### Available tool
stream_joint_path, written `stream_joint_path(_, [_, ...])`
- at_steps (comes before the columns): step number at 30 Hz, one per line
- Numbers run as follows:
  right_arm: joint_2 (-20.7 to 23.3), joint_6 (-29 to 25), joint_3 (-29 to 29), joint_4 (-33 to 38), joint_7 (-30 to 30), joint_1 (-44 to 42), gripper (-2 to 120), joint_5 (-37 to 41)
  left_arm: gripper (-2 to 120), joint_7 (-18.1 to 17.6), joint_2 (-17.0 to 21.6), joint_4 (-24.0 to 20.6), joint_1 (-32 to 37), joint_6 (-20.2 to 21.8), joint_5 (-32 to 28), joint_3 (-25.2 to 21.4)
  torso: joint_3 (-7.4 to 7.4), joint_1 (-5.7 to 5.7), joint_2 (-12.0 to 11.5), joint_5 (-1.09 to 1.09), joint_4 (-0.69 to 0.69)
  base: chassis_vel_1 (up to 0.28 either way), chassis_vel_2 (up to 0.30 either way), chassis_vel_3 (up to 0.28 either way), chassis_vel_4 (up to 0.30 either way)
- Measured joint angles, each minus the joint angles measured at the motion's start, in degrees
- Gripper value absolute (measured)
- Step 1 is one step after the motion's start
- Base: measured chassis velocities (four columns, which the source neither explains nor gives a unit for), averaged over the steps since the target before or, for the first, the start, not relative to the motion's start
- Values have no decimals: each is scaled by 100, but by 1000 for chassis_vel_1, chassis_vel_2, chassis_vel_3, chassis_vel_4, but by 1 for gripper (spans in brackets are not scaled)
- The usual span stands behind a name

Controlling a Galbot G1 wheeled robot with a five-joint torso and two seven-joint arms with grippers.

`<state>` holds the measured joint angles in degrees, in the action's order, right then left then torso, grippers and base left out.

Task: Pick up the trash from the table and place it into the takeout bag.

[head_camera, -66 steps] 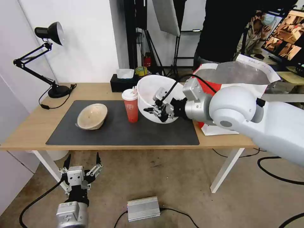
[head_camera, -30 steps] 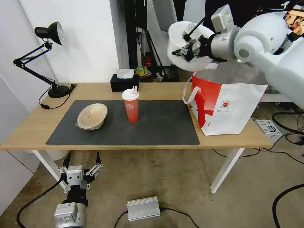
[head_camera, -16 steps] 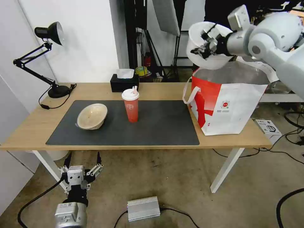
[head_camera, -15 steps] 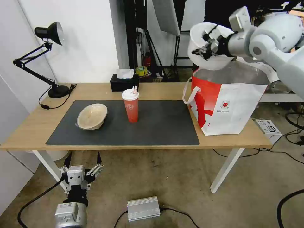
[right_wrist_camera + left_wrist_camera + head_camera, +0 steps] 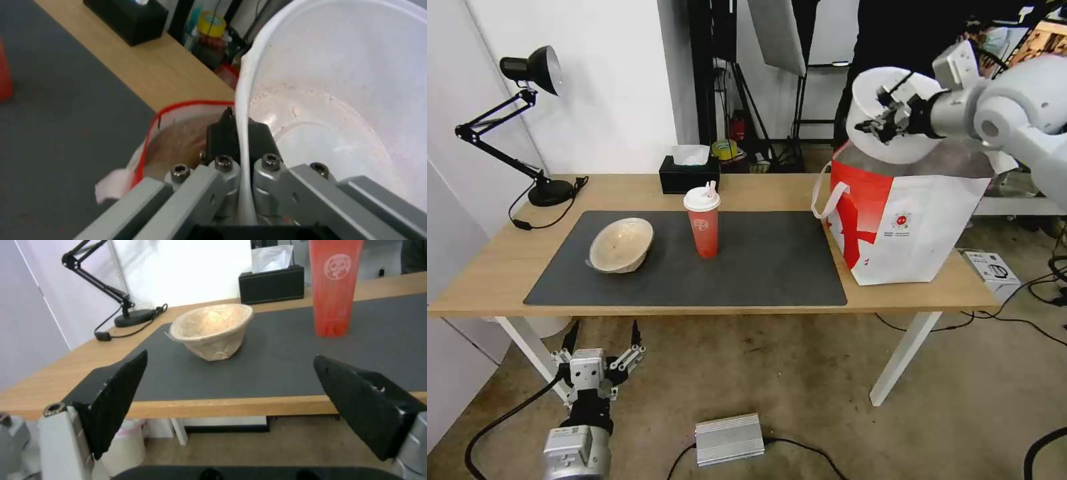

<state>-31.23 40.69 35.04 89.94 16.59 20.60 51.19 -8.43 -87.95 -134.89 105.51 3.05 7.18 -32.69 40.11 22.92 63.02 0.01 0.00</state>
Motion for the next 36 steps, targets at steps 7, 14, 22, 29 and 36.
stream_joint_path(7, [191,-86,-82,115,34,-207,0,-116,100,-1,-2,-1,4,0,0,2,0,0,0,-1,1,0,0,0,0])
stream_joint_path(14, [383,-107,-234,199,76,-394,0,-161,100,-1,-5,-1,5,-2,2,15,0,0,0,0,1,0,0,0,0])
stream_joint_path(22, [576,-112,-355,359,96,-561,0,-165,100,0,-8,12,-1,-5,6,32,0,0,0,0,0,0,0,0,0])
stream_joint_path(29, [790,-112,-406,595,100,-629,0,-134,100,0,-2,43,-20,-11,8,44,0,0,0,-1,0,0,0,0,0])
stream_joint_path(36, [978,-110,-518,847,113,-797,0,-114,100,2,-5,47,-23,-20,13,68,0,0,0,-1,1,0,0,0,0])
